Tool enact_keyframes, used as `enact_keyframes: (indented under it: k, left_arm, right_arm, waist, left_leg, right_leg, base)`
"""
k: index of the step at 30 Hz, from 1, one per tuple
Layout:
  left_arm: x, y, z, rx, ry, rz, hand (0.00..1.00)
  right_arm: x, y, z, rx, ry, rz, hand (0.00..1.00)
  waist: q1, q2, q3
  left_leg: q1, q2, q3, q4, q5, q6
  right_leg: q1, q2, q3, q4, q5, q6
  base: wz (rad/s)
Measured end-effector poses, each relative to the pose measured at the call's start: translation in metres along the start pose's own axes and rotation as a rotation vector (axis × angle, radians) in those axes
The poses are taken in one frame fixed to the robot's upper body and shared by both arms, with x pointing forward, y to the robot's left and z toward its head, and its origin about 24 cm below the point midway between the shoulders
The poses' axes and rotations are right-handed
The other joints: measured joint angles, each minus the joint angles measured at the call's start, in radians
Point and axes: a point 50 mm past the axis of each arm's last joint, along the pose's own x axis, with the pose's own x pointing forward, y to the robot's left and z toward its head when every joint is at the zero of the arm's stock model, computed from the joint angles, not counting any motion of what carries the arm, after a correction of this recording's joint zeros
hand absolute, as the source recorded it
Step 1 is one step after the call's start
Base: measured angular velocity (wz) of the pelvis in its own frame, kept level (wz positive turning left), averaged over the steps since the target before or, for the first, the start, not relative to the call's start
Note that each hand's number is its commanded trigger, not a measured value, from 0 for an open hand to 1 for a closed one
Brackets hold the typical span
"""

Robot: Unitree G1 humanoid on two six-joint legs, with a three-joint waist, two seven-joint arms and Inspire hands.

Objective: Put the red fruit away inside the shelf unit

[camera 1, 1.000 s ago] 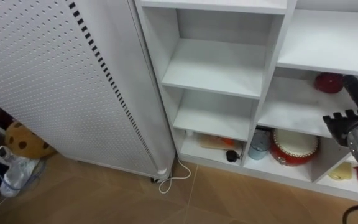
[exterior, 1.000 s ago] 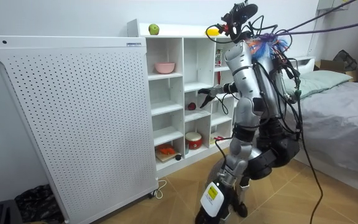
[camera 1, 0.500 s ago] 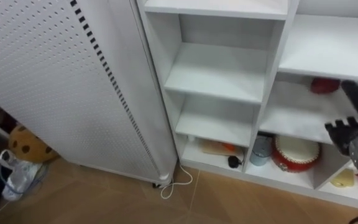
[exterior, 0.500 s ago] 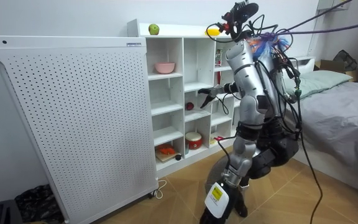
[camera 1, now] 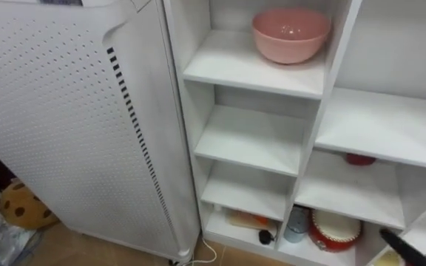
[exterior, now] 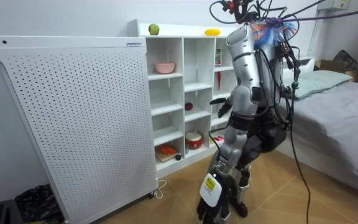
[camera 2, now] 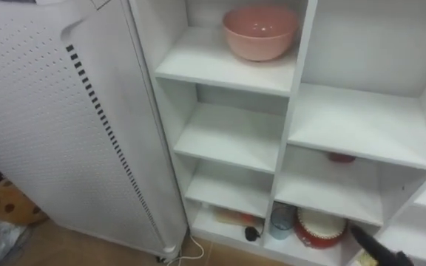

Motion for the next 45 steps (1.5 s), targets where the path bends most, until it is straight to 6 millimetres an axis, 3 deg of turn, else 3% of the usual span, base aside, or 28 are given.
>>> enact_keyframes:
  k: [5, 6, 7, 11, 13, 22, 27, 35, 42, 45]
  left_arm:
    - [0.001, 0.008, -0.002, -0.055, 0.009, 0.035, 0.00]
    - [0.000, 0.008, -0.004, -0.050, 0.012, 0.036, 0.00]
    - [-0.001, 0.007, -0.008, -0.051, 0.015, 0.039, 0.00]
    - [-0.008, 0.005, -0.023, -0.071, 0.023, 0.050, 0.00]
    - [-0.010, 0.002, -0.029, -0.079, 0.036, 0.062, 0.00]
    - [-0.009, -0.010, -0.023, -0.108, 0.042, 0.080, 0.00]
    - [-0.011, -0.014, -0.027, -0.122, 0.066, 0.072, 0.00]
    - [-0.011, -0.024, -0.023, -0.155, 0.073, 0.062, 0.00]
    - [-0.010, -0.030, -0.022, -0.195, 0.096, 0.052, 0.00]
    - [-0.010, -0.031, -0.022, -0.175, 0.093, 0.045, 0.00]
  right_arm:
    - [-0.017, -0.052, -0.040, -0.229, 0.126, -0.043, 0.00]
    - [-0.025, -0.067, -0.056, -0.294, 0.182, -0.052, 0.00]
    - [-0.033, -0.079, -0.072, -0.342, 0.237, -0.060, 0.00]
    - [-0.063, -0.116, -0.108, -0.474, 0.378, -0.051, 0.00]
    - [-0.079, -0.131, -0.123, -0.530, 0.438, -0.059, 0.00]
    - [-0.106, -0.137, -0.169, -0.690, 0.602, -0.001, 0.00]
    - [-0.123, -0.145, -0.188, -0.649, 0.658, -0.025, 0.00]
    - [-0.129, -0.154, -0.190, -0.567, 0.655, -0.098, 0.00]
    - [-0.131, -0.152, -0.193, -0.543, 0.670, -0.104, 0.00]
    - [-0.132, -0.152, -0.195, -0.544, 0.685, -0.103, 0.00]
  waist:
    - [-0.033, -0.009, -0.0110]
    - [-0.037, -0.012, -0.0234]
    - [-0.038, -0.018, -0.0305]
    - [-0.085, -0.022, -0.0450]
    - [-0.090, -0.028, -0.0463]
    - [-0.126, -0.030, -0.0462]
    - [-0.154, -0.025, -0.0448]
    - [-0.180, 0.006, -0.0431]
    - [-0.200, -0.001, -0.0440]
    - [-0.194, -0.013, -0.0485]
  left_leg:
    - [0.137, 0.010, -0.005, -0.112, 0.020, 0.007]
    - [0.171, 0.013, -0.004, -0.139, 0.022, 0.007]
    - [0.218, 0.012, -0.002, -0.177, 0.028, 0.007]
    - [0.357, 0.012, -0.001, -0.284, 0.042, 0.011]
    - [0.448, 0.011, 0.019, -0.346, 0.046, 0.015]
    - [0.623, 0.017, 0.058, -0.457, 0.048, 0.017]
    - [0.677, 0.022, 0.057, -0.472, 0.048, 0.018]
    - [0.723, 0.024, 0.097, -0.503, 0.048, 0.016]
    - [0.745, 0.028, 0.114, -0.504, 0.052, 0.010]
    - [0.750, 0.029, 0.127, -0.505, 0.052, 0.009]
  right_leg:
    - [0.150, 0.034, -0.021, -0.130, 0.030, 0.010]
    - [0.185, 0.042, -0.026, -0.159, 0.035, 0.014]
    - [0.229, 0.048, -0.029, -0.194, 0.040, 0.019]
    - [0.367, 0.064, -0.038, -0.287, 0.053, 0.040]
    - [0.439, 0.071, -0.026, -0.323, 0.052, 0.051]
    - [0.575, 0.100, 0.017, -0.399, 0.057, 0.072]
    - [0.635, 0.111, 0.035, -0.425, 0.058, 0.075]
    - [0.646, 0.128, 0.114, -0.433, 0.064, 0.077]
    - [0.653, 0.137, 0.145, -0.434, 0.069, 0.072]
    - [0.647, 0.140, 0.156, -0.435, 0.070, 0.071]
  base:
    - [0.01]
    - [-0.04]
    - [-0.07]
    - [0.07]
    - [-0.15]
    - [-0.13]
    - [0.03]
    - [-0.14]
    - [-0.10]
    - [-0.09]
